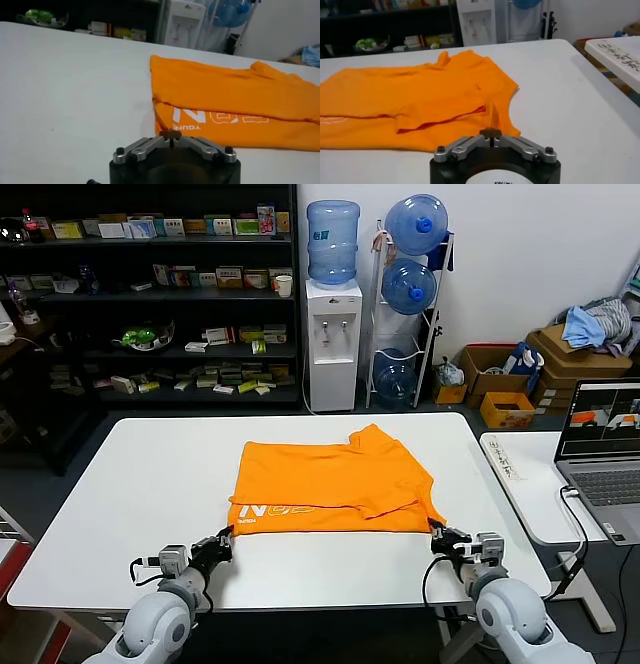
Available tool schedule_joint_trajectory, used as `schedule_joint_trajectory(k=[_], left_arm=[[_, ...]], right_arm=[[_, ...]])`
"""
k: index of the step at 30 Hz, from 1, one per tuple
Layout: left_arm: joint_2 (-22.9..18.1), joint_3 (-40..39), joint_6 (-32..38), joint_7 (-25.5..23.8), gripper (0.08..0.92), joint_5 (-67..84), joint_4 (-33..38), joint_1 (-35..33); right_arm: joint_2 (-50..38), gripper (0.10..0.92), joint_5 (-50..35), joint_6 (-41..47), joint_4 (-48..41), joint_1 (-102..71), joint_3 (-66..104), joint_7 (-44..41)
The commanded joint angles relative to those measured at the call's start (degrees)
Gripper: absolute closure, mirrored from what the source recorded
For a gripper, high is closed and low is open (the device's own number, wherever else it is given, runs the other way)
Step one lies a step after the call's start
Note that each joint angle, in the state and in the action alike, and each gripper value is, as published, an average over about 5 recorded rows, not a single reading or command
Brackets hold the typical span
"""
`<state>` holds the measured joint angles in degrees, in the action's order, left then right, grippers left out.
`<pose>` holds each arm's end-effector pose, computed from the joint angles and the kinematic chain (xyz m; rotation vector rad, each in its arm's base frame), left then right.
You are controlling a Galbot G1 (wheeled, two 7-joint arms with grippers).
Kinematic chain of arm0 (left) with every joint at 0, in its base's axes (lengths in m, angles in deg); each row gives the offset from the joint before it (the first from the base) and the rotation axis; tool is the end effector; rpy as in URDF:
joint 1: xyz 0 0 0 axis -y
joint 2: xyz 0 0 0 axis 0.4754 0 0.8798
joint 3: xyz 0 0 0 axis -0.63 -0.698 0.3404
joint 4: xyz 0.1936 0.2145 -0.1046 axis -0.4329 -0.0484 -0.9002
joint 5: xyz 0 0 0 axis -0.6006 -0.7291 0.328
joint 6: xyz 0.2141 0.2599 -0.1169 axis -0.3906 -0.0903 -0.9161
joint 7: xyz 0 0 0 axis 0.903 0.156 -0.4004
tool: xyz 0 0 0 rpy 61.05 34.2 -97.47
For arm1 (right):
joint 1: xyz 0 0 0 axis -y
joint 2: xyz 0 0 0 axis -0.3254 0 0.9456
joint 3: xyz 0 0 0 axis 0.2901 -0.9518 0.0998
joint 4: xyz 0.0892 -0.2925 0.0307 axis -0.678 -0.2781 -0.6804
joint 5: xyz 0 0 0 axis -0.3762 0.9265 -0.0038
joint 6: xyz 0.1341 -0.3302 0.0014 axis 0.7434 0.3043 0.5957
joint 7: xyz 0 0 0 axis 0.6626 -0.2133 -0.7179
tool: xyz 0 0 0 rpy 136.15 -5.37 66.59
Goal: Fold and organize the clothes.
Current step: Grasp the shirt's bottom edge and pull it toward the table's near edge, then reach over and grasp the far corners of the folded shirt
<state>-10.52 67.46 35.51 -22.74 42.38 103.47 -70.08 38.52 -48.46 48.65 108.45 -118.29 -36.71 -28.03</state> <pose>0.2895 0.0401 -0.3076 -0.1502 -2.6175 0.1929 0.2995 -0.0736 -0.2913 0.1512 -2.6049 -0.1153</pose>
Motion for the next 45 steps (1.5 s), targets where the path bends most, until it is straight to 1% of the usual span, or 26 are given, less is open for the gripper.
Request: schedule_joint_trajectory(k=[1, 6, 11, 17, 22, 25, 28, 30, 31, 35, 38, 39, 40, 42, 43, 45], left_arm=[[3.06, 2.06, 0.00, 1.03, 0.909, 1.66, 5.73, -2.48], [7.77, 4.30, -0.12, 3.07, 0.909, 4.05, 10.38, -7.10], [9.69, 5.53, -0.28, 6.27, 0.909, 6.01, 14.82, -12.76], [9.25, 5.99, -0.44, 9.81, 0.909, 5.84, 20.26, -21.57], [7.46, 6.85, -0.35, 11.48, 0.909, 3.96, 24.25, -28.01], [6.43, 7.74, -0.53, 12.06, 0.909, 2.96, 26.20, -30.57], [6.16, 8.73, -0.85, 12.43, 0.909, 2.18, 27.19, -31.35], [6.52, 9.48, -0.89, 12.59, 0.893, 2.02, 27.19, -30.40], [6.90, 9.88, -0.92, 12.85, 0.876, 2.13, 27.15, -29.63], [9.99, 12.35, -0.61, 14.04, 0.766, 2.71, 27.54, -27.12], [13.27, 14.69, -0.18, 13.36, 0.679, 4.35, 27.08, -25.10], [14.14, 14.98, 0.07, 12.77, 0.653, 5.13, 26.06, -23.34], [14.74, 14.74, 0.50, 11.84, 0.627, 5.79, 24.39, -20.74], [14.64, 13.02, 1.76, 8.93, 0.567, 6.33, 19.11, -13.51], [13.94, 11.47, 2.41, 7.13, 0.541, 6.10, 15.98, -9.10], [10.71, 7.80, 3.68, 3.06, 0.480, 5.19, 8.03, -0.55]], right_arm=[[-2.05, 0.901, -2.31, -0.66, 4.70, -3.53, 1.85, 0.87], [-4.74, 0.901, -5.27, -0.27, 10.90, -10.57, 5.14, 2.42], [-6.17, 0.901, -6.21, 1.24, 15.62, -18.06, 7.97, 4.11], [-6.71, 0.901, -6.50, 3.17, 19.66, -26.38, 11.81, 5.98], [-6.61, 0.901, -5.99, 4.39, 22.43, -32.74, 14.65, 7.46], [-6.55, 0.901, -4.97, 4.40, 23.45, -35.29, 16.06, 8.28], [-6.66, 0.897, -2.89, 4.35, 23.82, -35.54, 17.11, 8.39], [-6.94, 0.879, -1.90, 4.46, 23.92, -33.80, 17.01, 8.11], [-7.22, 0.857, -1.95, 4.47, 24.10, -32.36, 16.82, 7.99], [-9.59, 0.749, -6.02, 3.00, 25.80, -25.41, 15.97, 7.75], [-12.63, 0.663, -9.78, 1.74, 25.96, -18.23, 14.47, 7.30], [-13.50, 0.637, -10.87, 1.64, 25.18, -15.11, 13.34, 7.33], [-14.11, 0.602, -11.79, 1.58, 24.08, -11.71, 12.11, 7.34], [-13.91, 0.550, -12.81, 1.41, 19.59, -2.47, 7.53, 7.31], [-13.08, 0.515, -12.84, 1.24, 16.20, 2.42, 4.70, 7.27], [-9.95, 0.463, -12.32, 0.81, 7.68, 13.20, -1.90, 6.76]])
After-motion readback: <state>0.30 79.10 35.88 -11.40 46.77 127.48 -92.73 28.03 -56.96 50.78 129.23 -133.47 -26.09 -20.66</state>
